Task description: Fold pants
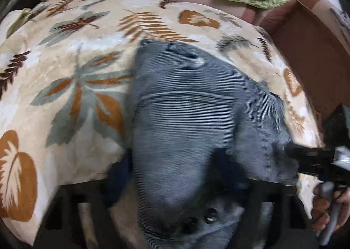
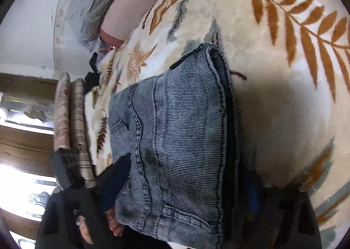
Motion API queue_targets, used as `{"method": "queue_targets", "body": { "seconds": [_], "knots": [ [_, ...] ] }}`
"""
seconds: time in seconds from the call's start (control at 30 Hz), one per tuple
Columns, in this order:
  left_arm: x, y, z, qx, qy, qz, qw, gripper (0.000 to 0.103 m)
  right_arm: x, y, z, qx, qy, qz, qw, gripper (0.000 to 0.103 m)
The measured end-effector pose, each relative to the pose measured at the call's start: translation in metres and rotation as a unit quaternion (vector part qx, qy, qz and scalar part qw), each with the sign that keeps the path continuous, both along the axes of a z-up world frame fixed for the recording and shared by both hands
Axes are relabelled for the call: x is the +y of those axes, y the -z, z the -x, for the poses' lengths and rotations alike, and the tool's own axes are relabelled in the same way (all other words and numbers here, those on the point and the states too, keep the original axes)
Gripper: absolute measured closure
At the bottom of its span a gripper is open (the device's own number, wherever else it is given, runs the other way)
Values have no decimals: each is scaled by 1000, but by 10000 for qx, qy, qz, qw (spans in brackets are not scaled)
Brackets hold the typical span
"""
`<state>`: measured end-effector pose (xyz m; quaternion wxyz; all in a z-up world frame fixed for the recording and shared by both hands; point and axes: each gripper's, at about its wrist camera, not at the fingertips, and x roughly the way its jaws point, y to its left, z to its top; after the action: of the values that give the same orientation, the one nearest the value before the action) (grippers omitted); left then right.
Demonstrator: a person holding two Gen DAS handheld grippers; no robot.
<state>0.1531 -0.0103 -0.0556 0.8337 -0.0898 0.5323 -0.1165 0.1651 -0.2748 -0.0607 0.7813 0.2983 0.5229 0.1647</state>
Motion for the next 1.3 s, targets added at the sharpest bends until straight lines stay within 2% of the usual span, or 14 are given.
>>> {"method": "queue_targets", "body": {
  "seconds": [0.03,0.2,0.3,0.57,0.67,0.73,0.77,0.83,0.87,0.93,1.0,1.13,1.23,1.3],
  "knots": [
    [-4,-2,0,-20,38,-113,9999,43,-1,0,1,16,-8,121,9999,46],
    [-8,-19,5,-281,245,-329,9988,79,10,-21,13,-291,-66,423,9987,68],
    [-4,-34,11,-479,297,-291,9980,82,23,-47,19,-643,-177,529,9964,78],
    [26,-119,11,-1713,77,-497,9839,82,58,-127,1,-1700,-474,590,9825,79],
    [43,-124,-10,-1741,-68,-507,9834,81,74,-140,-23,-1872,-548,628,9788,79],
    [53,-112,-27,-1593,-149,-472,9860,81,81,-130,-42,-1805,-535,644,9800,79],
    [55,-102,-32,-1512,-172,-513,9870,79,83,-122,-50,-1761,-563,682,9804,79],
    [59,-70,-49,-1171,-223,-682,9905,65,93,-91,-72,-1546,-739,877,9813,75],
    [58,-49,-57,-863,-234,-823,9926,49,94,-66,-84,-1183,-734,928,9859,74],
    [66,-8,-64,-313,-367,-1181,9918,43,93,-28,-93,-598,-622,1477,9853,60],
    [77,-12,-48,-564,-528,-928,9927,36,85,-23,-83,-696,-458,1437,9861,46],
    [79,-44,-11,-1115,-660,-966,9868,29,85,-57,-51,-1304,-412,1675,9763,44],
    [69,-51,5,-1405,-683,-1242,9799,20,97,-80,-29,-1808,-563,1541,9697,37],
    [57,-37,0,-1293,-570,-1620,9766,18,108,-67,-26,-1764,-687,1716,9668,29]
  ]
}}
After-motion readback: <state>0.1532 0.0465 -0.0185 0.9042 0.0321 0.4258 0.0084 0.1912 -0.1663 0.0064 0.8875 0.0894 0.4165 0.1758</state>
